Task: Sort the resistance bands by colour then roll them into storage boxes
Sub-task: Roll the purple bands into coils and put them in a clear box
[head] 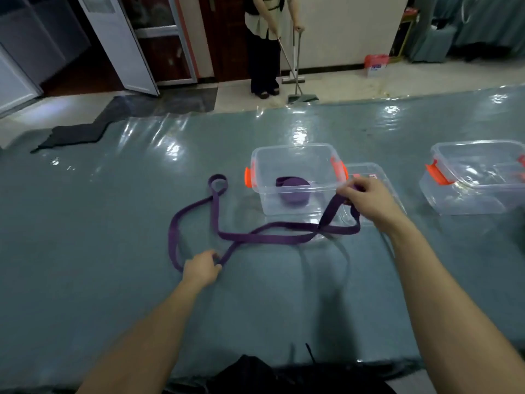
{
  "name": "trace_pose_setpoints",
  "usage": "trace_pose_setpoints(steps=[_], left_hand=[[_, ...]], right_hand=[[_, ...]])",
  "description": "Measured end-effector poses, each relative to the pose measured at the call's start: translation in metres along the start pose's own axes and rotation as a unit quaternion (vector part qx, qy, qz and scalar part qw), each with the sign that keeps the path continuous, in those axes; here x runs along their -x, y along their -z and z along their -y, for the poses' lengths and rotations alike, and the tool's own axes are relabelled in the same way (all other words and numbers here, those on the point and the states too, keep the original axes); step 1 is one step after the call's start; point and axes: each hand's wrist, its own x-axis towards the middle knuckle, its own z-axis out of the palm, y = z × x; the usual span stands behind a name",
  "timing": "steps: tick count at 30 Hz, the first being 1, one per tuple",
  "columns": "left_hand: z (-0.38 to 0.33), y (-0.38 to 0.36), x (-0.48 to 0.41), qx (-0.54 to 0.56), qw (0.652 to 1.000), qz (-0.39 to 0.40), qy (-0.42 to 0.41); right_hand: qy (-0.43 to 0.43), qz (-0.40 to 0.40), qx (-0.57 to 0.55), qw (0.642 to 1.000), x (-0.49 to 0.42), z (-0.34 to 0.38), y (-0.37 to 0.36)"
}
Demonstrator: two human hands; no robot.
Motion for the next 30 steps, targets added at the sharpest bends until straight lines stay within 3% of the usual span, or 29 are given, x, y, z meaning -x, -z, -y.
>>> trace_pose_setpoints(steps=[2, 4, 7, 8, 10, 11, 14, 16, 19, 21, 25, 28, 30], left_hand=[[-0.008, 0.006, 0.009, 0.000, 0.998, 0.017, -0.066], [-0.005, 0.025, 0.010, 0.000, 0.996, -0.035, -0.088], [0.018, 0.082, 0.006, 0.042, 0.973, -0.224, 0.030], [0.030, 0.103, 0.006, 0.024, 0.964, -0.254, 0.079], [0.046, 0.128, 0.007, -0.053, 0.962, -0.217, 0.158], [0.044, 0.133, 0.008, -0.070, 0.967, -0.190, 0.158], [-0.008, 0.129, 0.029, 0.116, 0.980, -0.164, -0.007], [-0.063, 0.128, 0.054, 0.258, 0.951, -0.114, -0.124], [-0.131, 0.122, 0.072, 0.318, 0.919, -0.029, -0.229], [-0.160, 0.123, 0.070, 0.309, 0.919, -0.035, -0.241], [-0.185, 0.137, 0.056, 0.225, 0.922, -0.236, -0.210], [-0.188, 0.146, 0.054, 0.329, 0.901, -0.145, -0.242], [-0.189, 0.157, 0.058, 0.406, 0.874, -0.072, -0.258]], right_hand=[[-0.015, 0.034, 0.029, 0.999, 0.003, -0.018, -0.002], [-0.015, 0.059, 0.012, 0.998, -0.003, -0.018, -0.003], [0.016, 0.052, -0.033, 0.998, -0.015, 0.008, -0.001], [0.033, 0.050, -0.053, 0.997, -0.018, 0.022, 0.001], [0.072, 0.057, -0.096, 0.991, -0.022, 0.053, 0.004], [0.092, 0.070, -0.113, 0.987, -0.023, 0.068, 0.005], [0.136, 0.127, -0.150, 0.971, -0.022, 0.104, 0.000], [0.149, 0.154, -0.168, 0.962, -0.021, 0.118, -0.008], [0.155, 0.178, -0.201, 0.951, -0.017, 0.134, -0.020], [0.150, 0.183, -0.213, 0.948, -0.013, 0.140, -0.023], [0.153, 0.189, -0.212, 0.946, -0.010, 0.135, -0.015], [0.147, 0.181, -0.257, 0.938, -0.011, 0.127, -0.002], [0.164, 0.158, -0.225, 0.947, -0.014, 0.118, 0.006]])
